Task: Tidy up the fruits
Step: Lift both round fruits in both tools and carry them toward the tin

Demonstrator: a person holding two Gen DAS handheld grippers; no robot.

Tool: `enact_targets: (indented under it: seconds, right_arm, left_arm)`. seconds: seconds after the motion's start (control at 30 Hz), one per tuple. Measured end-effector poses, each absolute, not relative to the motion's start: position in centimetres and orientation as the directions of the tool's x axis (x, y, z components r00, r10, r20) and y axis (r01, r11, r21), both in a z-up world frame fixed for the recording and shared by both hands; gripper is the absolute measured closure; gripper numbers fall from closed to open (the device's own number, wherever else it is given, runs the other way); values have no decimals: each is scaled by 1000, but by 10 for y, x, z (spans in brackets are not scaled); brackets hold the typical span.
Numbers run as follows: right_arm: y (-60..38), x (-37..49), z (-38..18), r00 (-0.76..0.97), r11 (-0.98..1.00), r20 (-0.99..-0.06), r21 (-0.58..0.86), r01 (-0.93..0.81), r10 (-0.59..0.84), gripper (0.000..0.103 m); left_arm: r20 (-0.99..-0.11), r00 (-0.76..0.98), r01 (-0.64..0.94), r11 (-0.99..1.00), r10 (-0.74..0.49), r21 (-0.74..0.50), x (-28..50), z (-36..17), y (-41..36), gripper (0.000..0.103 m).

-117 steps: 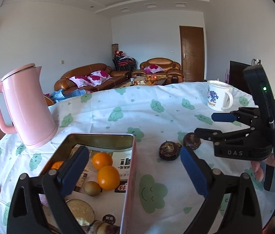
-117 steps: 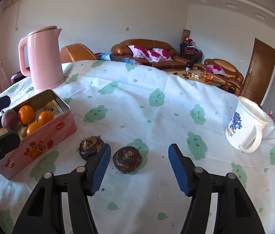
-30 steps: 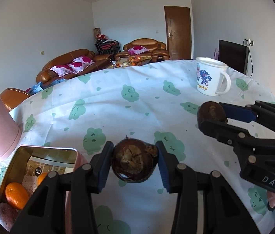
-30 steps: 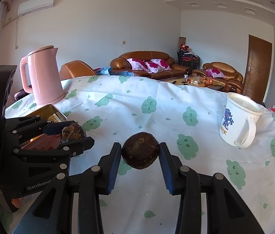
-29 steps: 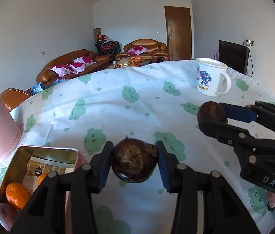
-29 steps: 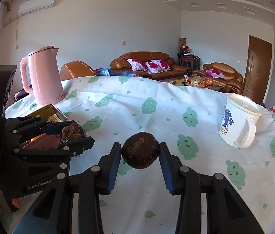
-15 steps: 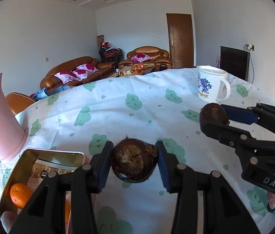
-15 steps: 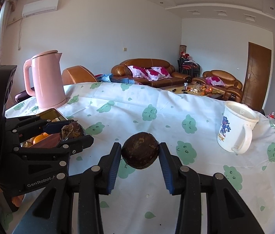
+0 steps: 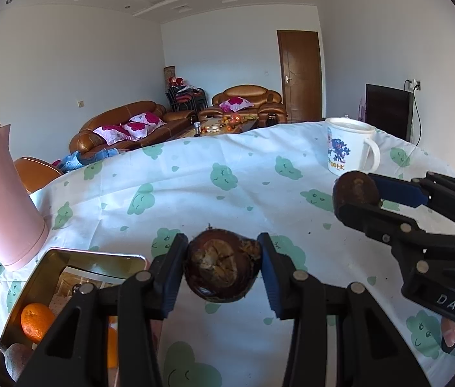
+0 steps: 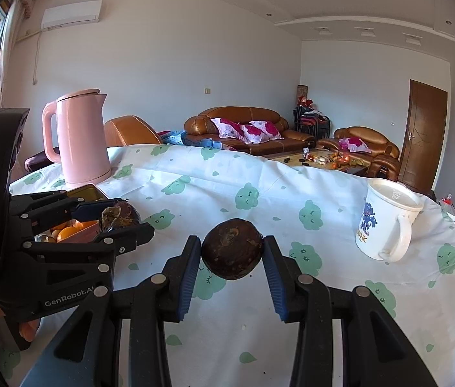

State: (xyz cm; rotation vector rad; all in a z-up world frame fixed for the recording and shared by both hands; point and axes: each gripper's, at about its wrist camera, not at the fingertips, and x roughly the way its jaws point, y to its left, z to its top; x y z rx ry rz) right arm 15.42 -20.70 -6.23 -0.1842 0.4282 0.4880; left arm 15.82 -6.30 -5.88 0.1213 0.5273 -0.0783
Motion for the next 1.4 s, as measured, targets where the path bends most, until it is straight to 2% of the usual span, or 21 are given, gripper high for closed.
enact_targets:
  seconds: [1.4]
  right_arm:
    - [-214, 131, -54, 847, 873, -319, -102, -477, 425, 62]
  left_arm:
    - [-372, 928, 50, 993, -7, 106, 132, -48, -60, 57]
